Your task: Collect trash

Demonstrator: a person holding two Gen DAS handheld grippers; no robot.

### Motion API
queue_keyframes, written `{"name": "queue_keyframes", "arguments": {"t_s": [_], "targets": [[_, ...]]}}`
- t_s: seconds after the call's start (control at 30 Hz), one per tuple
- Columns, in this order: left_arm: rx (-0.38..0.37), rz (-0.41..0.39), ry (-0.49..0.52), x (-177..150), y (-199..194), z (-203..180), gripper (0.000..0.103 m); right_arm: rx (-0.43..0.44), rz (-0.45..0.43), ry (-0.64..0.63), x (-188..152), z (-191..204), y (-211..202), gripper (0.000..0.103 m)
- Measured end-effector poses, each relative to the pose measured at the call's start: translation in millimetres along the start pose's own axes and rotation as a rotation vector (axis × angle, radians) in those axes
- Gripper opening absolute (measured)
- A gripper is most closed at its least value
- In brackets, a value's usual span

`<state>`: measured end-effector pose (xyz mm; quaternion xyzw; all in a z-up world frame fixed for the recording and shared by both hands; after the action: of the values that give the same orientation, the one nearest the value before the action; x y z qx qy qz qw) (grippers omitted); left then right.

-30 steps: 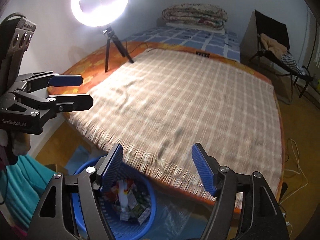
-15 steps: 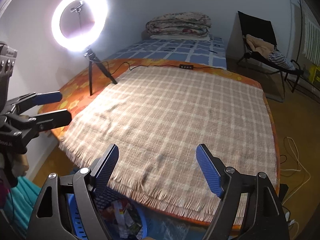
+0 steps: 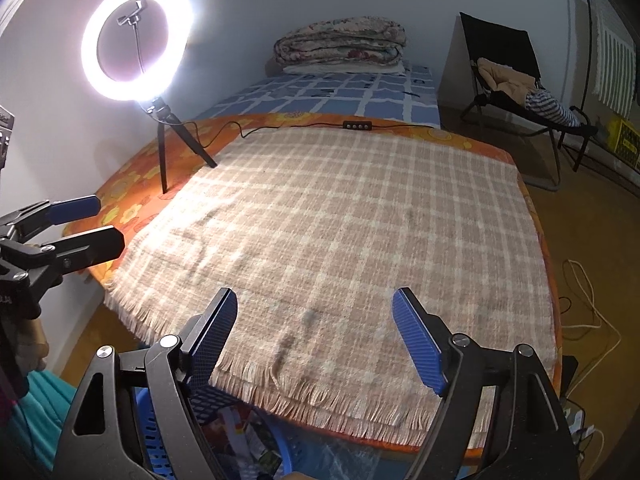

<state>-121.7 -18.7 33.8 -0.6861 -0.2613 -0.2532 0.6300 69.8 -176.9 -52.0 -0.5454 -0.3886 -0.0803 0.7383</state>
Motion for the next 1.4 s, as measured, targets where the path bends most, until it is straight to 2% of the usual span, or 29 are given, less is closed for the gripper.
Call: {"name": "queue_keyframes", "arguments": {"t_s": [1.4], "targets": [[0.018, -0.008, -0.028, -1.2, -3.7, 6.4, 0.102, -0.009, 0.007, -0.024, -2.0, 2.3, 2.8, 0.08]]}}
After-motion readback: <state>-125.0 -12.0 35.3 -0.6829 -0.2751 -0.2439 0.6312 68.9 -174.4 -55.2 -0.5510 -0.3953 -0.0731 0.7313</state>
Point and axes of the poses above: each gripper's, at about its wrist camera, not at the fingertips, and y roughly the way its jaws point, z to its left, x to its top, the point moved 7 cm from there along y, roughly the way its jaws point, and after that the axes turned 1 degree about x, right-handed, at the moved point
